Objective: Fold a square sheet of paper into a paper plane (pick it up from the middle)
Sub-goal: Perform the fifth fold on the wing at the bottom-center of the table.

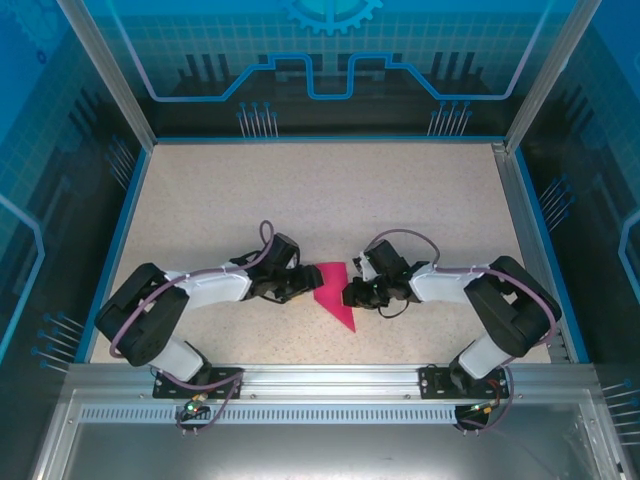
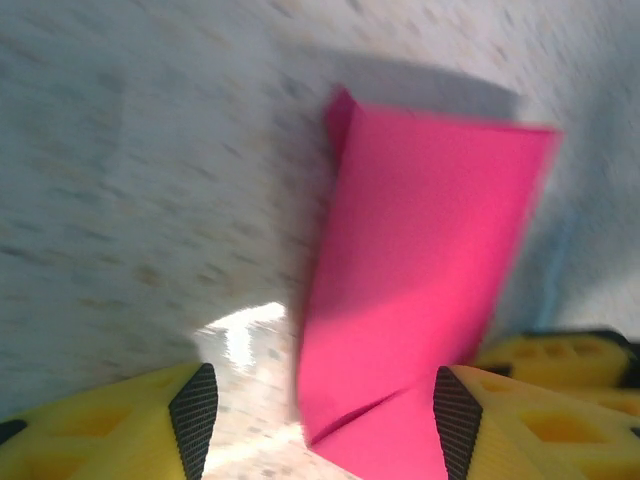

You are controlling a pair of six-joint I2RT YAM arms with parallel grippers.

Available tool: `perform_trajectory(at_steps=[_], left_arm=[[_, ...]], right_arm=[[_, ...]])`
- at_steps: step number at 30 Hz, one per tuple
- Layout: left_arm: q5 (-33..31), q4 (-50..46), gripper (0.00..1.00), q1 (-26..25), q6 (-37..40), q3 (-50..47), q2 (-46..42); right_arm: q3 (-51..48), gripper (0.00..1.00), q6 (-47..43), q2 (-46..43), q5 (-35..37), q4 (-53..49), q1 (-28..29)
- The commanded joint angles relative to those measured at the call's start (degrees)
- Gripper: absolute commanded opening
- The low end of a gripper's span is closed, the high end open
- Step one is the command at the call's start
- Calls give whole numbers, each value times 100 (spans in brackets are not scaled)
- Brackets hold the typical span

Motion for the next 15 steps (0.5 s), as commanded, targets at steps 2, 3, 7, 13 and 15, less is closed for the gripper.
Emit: perform_trajectory(at_steps=[2, 3, 7, 13, 15], left_arm=[[406, 460, 63, -144, 76, 68, 148], [429, 556, 63, -167, 50, 69, 177], [508, 640, 63, -225, 24, 210, 339], [498, 783, 63, -290, -170, 178, 409], [368, 734, 63, -291, -201, 107, 297]], right_arm=[[-332, 22, -43, 269, 30, 330, -163], [-372, 22, -46, 311, 6, 378, -180], [-487, 22, -13, 361, 51, 489, -199], [-659, 23, 83, 370, 167, 597, -200], [-706, 24, 121, 369, 170, 644, -208]])
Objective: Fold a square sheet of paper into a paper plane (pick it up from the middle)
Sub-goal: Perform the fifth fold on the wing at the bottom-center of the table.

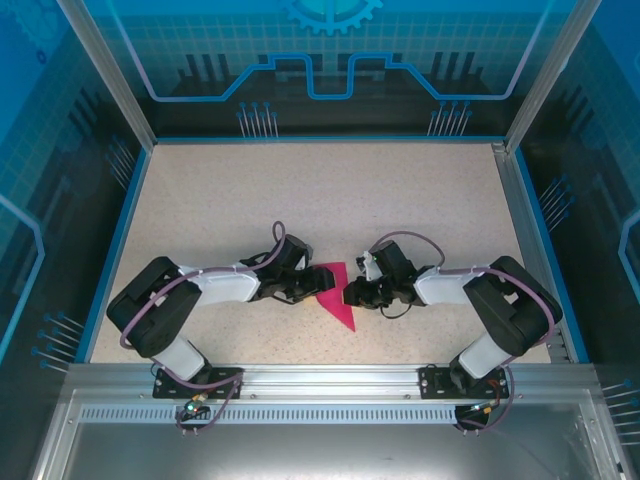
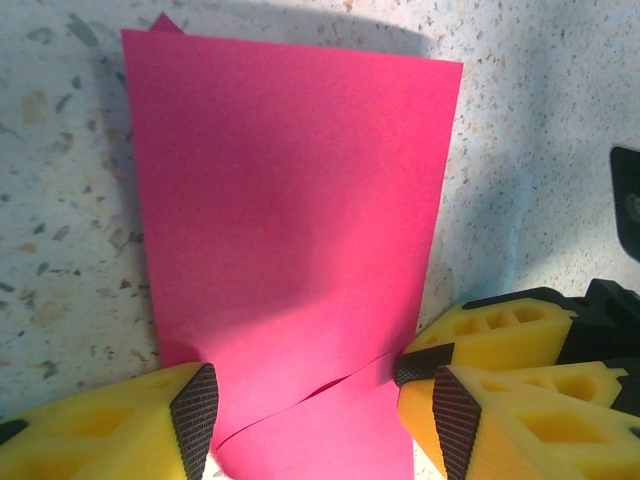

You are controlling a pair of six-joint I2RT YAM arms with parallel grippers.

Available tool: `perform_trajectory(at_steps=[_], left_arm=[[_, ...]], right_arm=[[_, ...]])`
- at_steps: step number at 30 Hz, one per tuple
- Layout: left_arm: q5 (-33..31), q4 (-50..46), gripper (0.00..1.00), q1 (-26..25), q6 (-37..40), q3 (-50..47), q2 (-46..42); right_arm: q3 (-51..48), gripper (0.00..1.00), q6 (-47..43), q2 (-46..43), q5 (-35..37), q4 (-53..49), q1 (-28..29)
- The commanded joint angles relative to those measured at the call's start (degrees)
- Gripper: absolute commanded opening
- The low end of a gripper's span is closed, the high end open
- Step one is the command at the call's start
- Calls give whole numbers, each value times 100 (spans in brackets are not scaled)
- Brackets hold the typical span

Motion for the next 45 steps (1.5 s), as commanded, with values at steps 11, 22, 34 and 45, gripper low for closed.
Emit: perform_trajectory(at_steps=[11, 22, 34, 45], left_arm=[[-630, -485, 68, -96, -544, -300, -658], [-390, -71, 67, -244, -740, -222, -361], [-159, 281, 50, -258, -713, -77, -151], [-261, -89, 22, -255, -378, 144, -163]], right_arm=[[-491, 22, 266, 10, 400, -33, -248], [-540, 21, 348, 145, 246, 93, -384], [-644, 24, 315, 145, 120, 344, -396], [-570, 29, -35, -344, 123, 186, -396]])
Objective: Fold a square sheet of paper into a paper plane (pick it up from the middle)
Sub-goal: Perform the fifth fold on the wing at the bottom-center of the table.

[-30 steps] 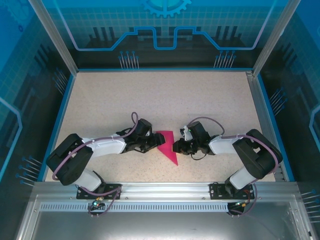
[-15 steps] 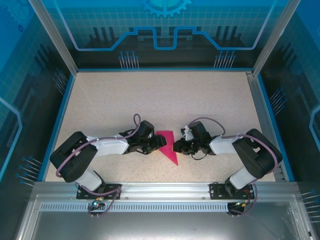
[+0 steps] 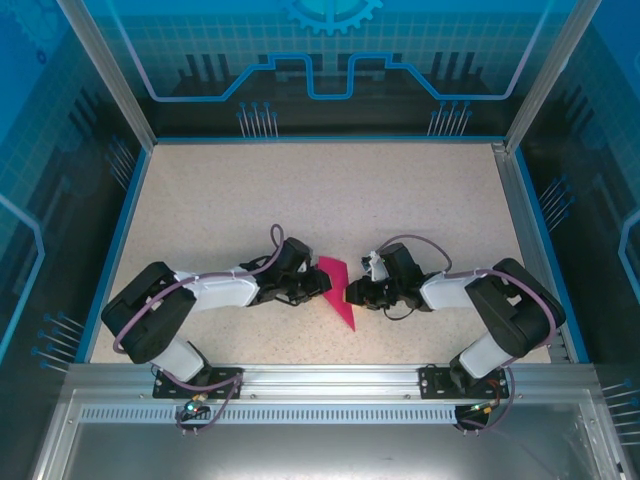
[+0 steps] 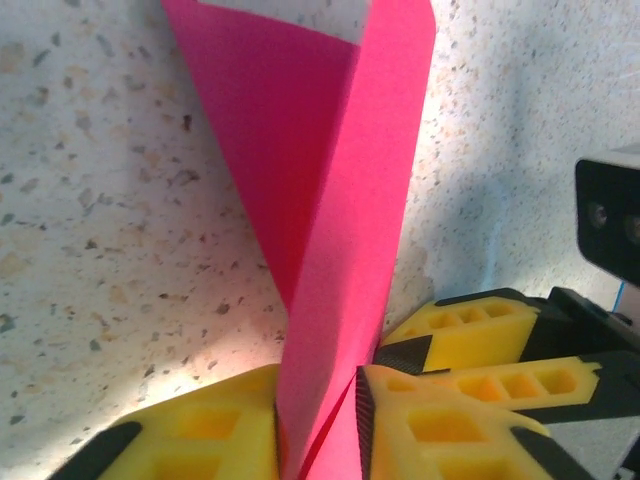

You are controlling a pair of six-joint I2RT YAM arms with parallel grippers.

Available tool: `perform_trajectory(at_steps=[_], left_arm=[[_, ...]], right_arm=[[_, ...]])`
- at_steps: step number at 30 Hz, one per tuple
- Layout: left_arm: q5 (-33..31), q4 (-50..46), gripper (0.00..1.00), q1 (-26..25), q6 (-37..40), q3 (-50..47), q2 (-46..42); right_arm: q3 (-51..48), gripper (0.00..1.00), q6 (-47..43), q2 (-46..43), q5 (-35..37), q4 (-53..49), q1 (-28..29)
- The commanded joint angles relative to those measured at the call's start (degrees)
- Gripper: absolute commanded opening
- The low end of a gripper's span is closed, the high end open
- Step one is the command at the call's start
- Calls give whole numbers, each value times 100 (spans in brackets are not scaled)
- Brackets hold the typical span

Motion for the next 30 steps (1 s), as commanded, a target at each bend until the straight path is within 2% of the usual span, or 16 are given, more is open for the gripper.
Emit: perform_trajectory(at_steps=[1, 6, 10, 13, 16, 19, 21, 25, 27, 30], left_arm=[[23, -205, 18, -42, 223, 236, 62], [19, -289, 0, -46, 253, 353, 98], [25, -416, 0, -43, 236, 460, 109], [-2, -524, 0, -40, 235, 529, 125], [11, -575, 0, -39, 210, 603, 193], [44, -591, 0, -42, 205, 665, 256], [24, -598, 0, -46, 192, 676, 275], [45, -601, 0, -38, 167, 728, 319], [60, -615, 0, -39, 186, 744, 310], [54, -633, 0, -44, 188, 773, 310]], right_arm=[[-89, 30, -413, -290, 551, -750, -141], [-121, 33, -779, -1023, 1087, -1290, -124], [-399, 44, -1112, -1887, 1731, -1431, 92], [-361, 58, -1535, -2375, 2116, -1860, 326], [-439, 64, -1831, -2725, 2775, -1878, 796], [-669, 67, -2207, -3057, 3912, -1542, 1709], [-801, 68, -2574, -3084, 4571, -1180, 2268], [-854, 69, -3310, -2713, 5139, -562, 2919], [-778, 68, -3798, -2315, 5584, -314, 3318], [-540, 65, -4196, -1732, 5999, -139, 3628]])
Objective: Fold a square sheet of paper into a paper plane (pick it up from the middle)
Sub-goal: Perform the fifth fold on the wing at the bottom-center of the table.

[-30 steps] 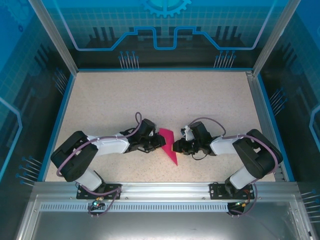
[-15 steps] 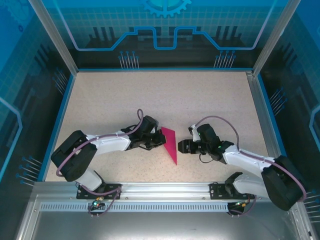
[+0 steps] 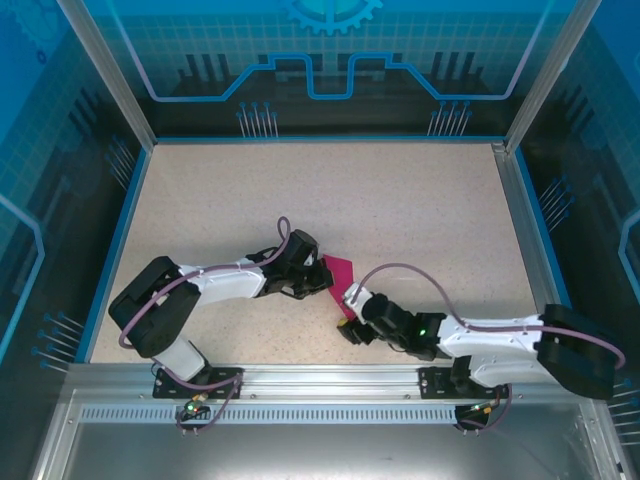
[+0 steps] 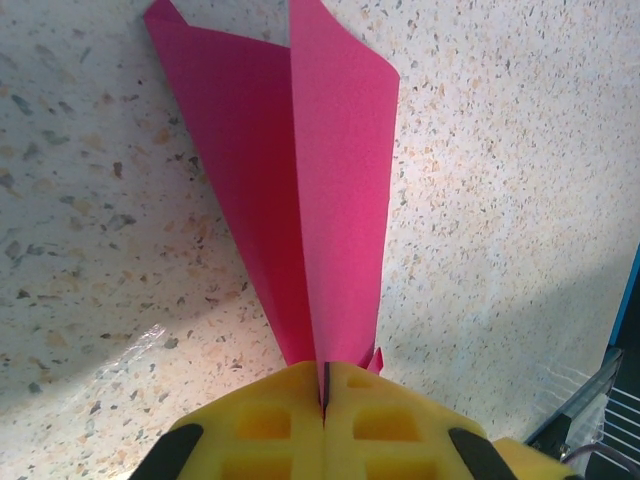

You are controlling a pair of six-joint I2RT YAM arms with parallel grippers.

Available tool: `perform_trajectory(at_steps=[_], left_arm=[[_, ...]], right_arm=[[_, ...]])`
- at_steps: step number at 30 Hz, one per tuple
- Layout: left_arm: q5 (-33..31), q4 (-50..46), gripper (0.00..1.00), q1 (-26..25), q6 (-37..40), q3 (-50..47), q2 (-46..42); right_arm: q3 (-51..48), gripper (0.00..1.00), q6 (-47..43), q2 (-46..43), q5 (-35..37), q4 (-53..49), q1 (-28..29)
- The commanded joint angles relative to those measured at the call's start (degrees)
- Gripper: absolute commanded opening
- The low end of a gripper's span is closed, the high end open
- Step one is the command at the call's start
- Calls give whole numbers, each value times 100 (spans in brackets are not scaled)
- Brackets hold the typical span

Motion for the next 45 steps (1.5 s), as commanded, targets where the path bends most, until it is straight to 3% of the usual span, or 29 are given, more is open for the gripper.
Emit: perform_trajectory(at_steps=[1, 8, 19, 36, 45], left_arm=[[55, -147, 0, -27, 25, 189, 48], [37, -289, 0, -30, -5, 249, 43], [81, -307, 0, -30, -24, 338, 114], [133, -173, 0, -29, -88, 292, 240], [125, -198, 0, -28, -91, 291, 234]], right_arm=[[254, 64, -812, 553, 936, 533, 288], [546, 51, -993, 1395, 1934, 931, 479], [684, 35, -1020, 1912, 1981, 1228, 483], [712, 36, -702, 1845, 1976, 1211, 478], [647, 27, -465, 1807, 1985, 1166, 441]])
